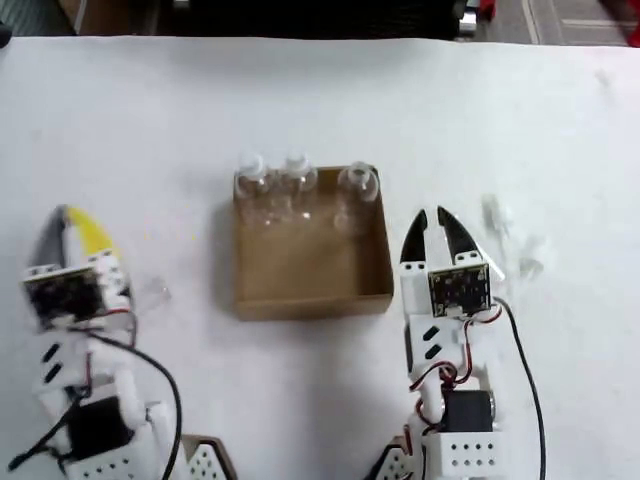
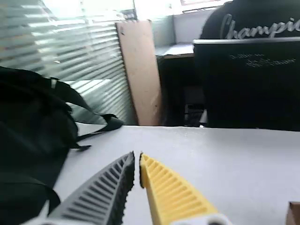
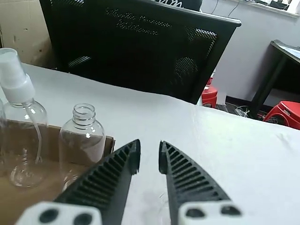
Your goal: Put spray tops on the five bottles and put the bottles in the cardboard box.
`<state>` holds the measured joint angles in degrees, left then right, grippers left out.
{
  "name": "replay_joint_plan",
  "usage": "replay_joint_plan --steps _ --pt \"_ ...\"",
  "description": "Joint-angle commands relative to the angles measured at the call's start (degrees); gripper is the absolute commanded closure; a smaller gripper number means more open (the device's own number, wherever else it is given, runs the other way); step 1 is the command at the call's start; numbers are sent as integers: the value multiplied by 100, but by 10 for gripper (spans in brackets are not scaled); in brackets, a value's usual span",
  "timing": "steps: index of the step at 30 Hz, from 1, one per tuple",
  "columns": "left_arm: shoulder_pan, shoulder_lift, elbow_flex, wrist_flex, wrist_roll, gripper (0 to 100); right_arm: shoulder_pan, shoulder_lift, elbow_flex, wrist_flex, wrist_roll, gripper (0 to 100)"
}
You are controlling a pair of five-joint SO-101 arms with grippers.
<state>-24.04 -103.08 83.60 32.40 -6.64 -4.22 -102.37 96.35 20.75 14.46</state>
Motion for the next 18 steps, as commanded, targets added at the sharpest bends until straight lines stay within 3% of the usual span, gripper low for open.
replay_joint_plan --steps 1,12,18 --pt "-224 -4 -756 633 -659 976 22 -75 53 48 97 945" --pt "-312 119 -791 1037 -2400 976 127 -75 53 40 97 945" --pt "-576 1921 -1345 536 -2831 976 127 -75 53 40 97 945"
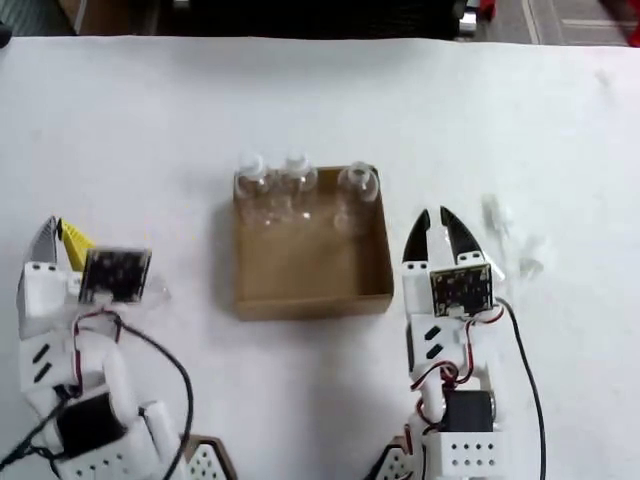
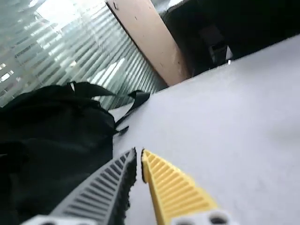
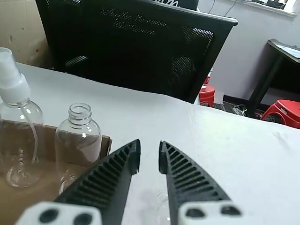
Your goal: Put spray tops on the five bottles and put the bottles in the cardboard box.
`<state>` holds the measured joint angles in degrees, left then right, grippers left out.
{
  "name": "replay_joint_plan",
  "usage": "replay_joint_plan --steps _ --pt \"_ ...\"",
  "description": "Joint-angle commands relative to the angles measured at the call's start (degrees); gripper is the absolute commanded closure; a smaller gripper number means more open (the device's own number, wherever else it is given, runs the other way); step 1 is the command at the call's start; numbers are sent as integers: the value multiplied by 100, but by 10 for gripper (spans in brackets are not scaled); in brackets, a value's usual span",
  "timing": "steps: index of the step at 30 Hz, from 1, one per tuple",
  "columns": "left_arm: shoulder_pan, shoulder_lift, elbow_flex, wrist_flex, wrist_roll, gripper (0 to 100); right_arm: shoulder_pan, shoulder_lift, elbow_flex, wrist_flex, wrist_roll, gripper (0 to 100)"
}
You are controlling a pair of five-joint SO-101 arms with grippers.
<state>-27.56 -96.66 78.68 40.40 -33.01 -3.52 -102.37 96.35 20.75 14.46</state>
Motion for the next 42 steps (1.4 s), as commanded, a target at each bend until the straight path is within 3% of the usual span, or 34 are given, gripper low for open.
replay_joint_plan --steps 1,4,7,12,16,26,31,33,38,42 --pt "-286 1719 -1178 -158 -193 976 48 -75 53 40 97 945" --pt "-365 3134 -2286 466 -290 976 48 -75 53 40 97 945" --pt "-347 4444 -3341 1582 -1073 976 57 -75 53 40 97 946" --pt "-620 6246 -4457 3455 -3473 976 40 -75 53 40 97 946" --pt "-901 7407 -4554 3930 -5002 976 31 -75 53 40 97 945" --pt "-470 9244 -4571 3868 -5073 976 31 -75 53 48 97 944" --pt "-171 9710 -4290 3200 -5055 976 31 -75 53 48 97 943" --pt "4 9763 -4202 2989 -4774 976 31 -75 53 48 97 943" --pt "760 9754 -4220 2532 -3130 976 31 -75 53 48 97 943" --pt "1279 9490 -4475 3042 -3007 977 31 -75 53 48 97 943"
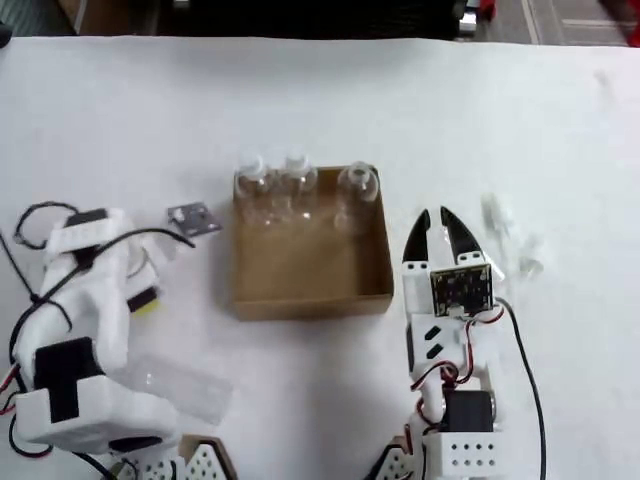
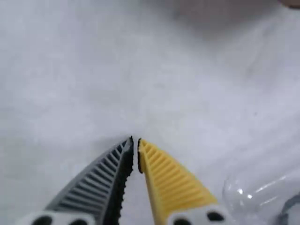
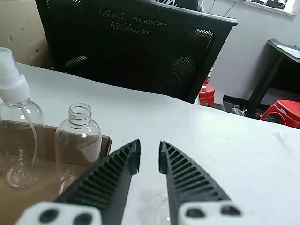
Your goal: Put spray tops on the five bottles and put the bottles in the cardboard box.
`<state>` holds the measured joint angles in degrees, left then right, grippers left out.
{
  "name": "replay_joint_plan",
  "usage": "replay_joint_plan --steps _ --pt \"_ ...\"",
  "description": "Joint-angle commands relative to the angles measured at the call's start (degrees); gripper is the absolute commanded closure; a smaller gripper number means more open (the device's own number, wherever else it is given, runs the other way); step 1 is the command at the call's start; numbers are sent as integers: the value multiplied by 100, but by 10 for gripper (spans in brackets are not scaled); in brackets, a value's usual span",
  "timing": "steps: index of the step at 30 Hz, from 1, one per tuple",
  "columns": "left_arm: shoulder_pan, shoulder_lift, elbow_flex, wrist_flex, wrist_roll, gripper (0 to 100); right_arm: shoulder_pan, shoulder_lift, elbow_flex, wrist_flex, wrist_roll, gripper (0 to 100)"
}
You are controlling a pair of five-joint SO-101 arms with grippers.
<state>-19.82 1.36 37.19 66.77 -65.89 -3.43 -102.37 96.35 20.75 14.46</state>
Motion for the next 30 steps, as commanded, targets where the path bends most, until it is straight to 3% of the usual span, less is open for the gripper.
replay_joint_plan --steps 1,12,14,19,21,30 --pt "558 -470 -448 633 290 977 22 -75 53 48 97 943" --pt "523 -3829 -1415 3569 176 976 22 -75 53 40 97 943" --pt "593 -4382 -835 3578 -167 976 22 -75 53 40 97 943" --pt "646 -5051 1143 3569 -2488 976 22 -75 53 40 97 943" --pt "778 -5130 1741 3560 -3042 976 22 -75 53 40 97 943" --pt "1516 -5130 1925 3429 -3156 976 22 -75 53 40 97 943"
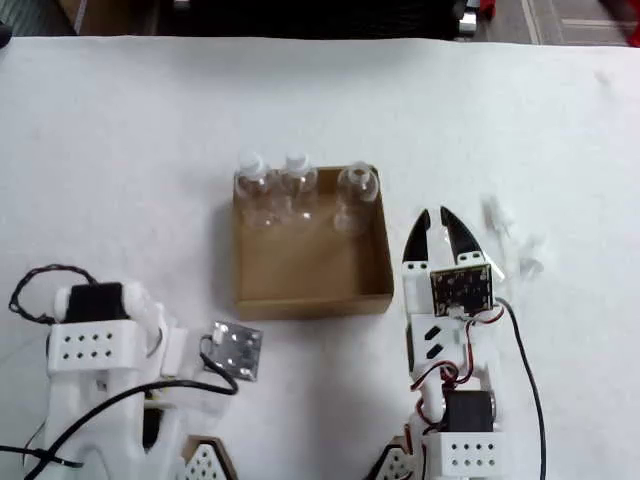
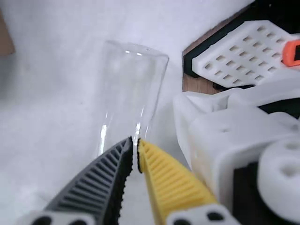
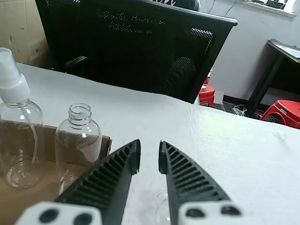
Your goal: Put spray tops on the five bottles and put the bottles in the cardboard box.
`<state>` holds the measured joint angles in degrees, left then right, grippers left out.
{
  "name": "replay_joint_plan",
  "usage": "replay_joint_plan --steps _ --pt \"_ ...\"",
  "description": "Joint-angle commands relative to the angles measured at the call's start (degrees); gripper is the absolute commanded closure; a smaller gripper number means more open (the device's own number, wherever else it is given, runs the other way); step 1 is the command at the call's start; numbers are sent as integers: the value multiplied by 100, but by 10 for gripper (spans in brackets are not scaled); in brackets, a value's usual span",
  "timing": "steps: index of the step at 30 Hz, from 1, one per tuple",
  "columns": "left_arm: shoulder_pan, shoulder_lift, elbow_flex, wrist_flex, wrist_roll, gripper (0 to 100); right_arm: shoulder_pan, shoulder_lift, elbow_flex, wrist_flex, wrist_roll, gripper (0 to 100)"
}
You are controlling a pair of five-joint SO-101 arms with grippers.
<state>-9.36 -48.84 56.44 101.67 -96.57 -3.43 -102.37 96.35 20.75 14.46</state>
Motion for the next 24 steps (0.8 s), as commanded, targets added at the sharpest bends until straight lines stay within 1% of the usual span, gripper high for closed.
replay_joint_plan --steps 1,3,6,11,13,18,20,21,24 --pt "611 -101 0 -62 -70 976 22 -75 53 40 97 943" --pt "848 75 -9 -62 -53 976 22 -75 53 40 97 943" --pt "1042 822 -53 -123 -44 976 22 -75 53 40 97 943" --pt "1007 2352 -264 -431 -70 976 22 -75 53 40 97 943" --pt "1051 2703 -264 -580 -79 976 22 -75 53 40 97 943" --pt "1059 2818 -255 -958 -79 976 22 -75 53 40 97 943" --pt "1024 2818 -255 -1266 -35 976 22 -75 53 22 97 943" --pt "998 2818 -273 -1468 35 976 22 -75 53 22 97 943" --pt "989 2809 -299 -1943 677 976 22 -75 53 13 97 943"
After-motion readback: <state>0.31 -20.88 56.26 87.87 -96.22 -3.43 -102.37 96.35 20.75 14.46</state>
